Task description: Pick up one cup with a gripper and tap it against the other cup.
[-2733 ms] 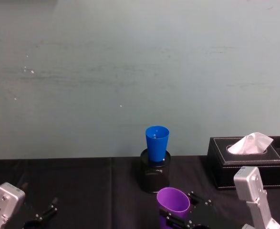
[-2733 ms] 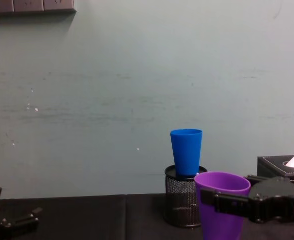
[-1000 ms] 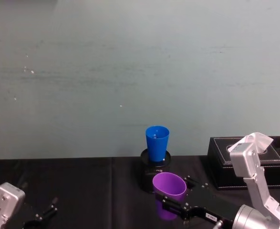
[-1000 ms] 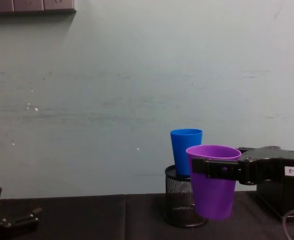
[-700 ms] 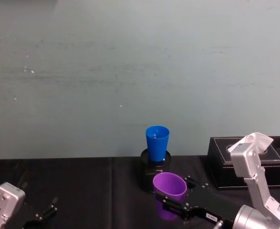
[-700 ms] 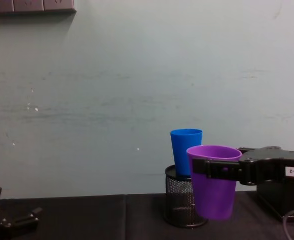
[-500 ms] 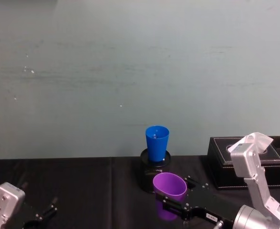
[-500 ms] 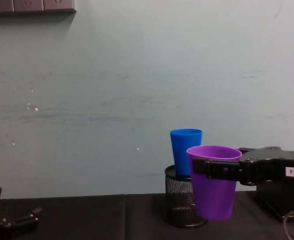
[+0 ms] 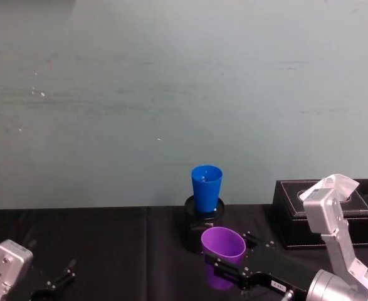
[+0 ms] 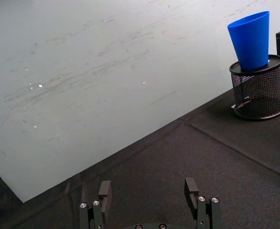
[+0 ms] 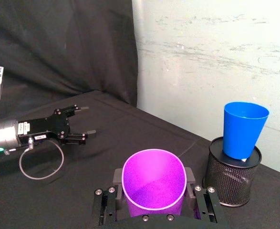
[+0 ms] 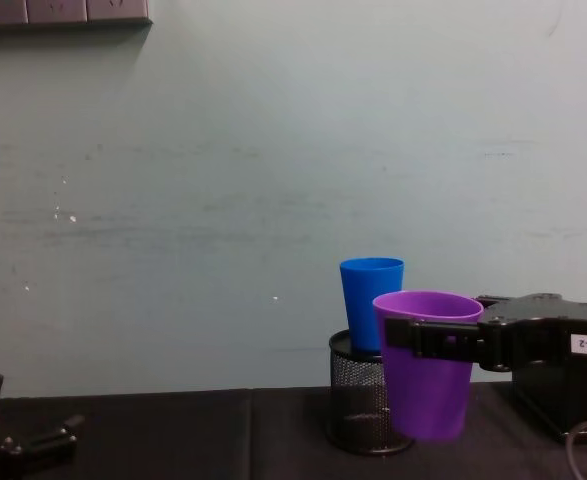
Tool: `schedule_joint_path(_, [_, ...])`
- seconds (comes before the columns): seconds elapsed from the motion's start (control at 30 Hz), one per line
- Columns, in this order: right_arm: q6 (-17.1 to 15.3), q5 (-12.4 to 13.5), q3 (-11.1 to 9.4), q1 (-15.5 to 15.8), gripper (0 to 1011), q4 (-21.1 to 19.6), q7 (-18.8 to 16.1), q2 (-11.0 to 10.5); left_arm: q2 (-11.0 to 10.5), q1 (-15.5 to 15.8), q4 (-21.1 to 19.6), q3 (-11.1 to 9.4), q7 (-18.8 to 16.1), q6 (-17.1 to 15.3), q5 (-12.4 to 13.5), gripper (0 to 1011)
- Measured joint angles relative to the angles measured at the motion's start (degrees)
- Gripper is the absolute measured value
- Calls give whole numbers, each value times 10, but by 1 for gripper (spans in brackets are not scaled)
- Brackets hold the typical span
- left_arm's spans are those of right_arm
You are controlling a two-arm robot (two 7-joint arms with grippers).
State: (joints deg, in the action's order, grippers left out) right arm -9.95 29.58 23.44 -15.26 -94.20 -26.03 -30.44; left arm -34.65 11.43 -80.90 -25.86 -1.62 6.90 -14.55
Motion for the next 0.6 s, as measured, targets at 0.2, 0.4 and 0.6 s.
schedule_joint_path(0.2, [0, 0, 0, 0, 735, 0, 0, 0, 0, 0, 0, 0, 0, 0, 0, 1000])
schedule_joint_path(0.4, [0, 0, 0, 0, 735, 0, 0, 0, 0, 0, 0, 0, 0, 0, 0, 1000])
schedule_joint_path(0.6, [0, 0, 0, 0, 735, 0, 0, 0, 0, 0, 0, 0, 0, 0, 0, 1000])
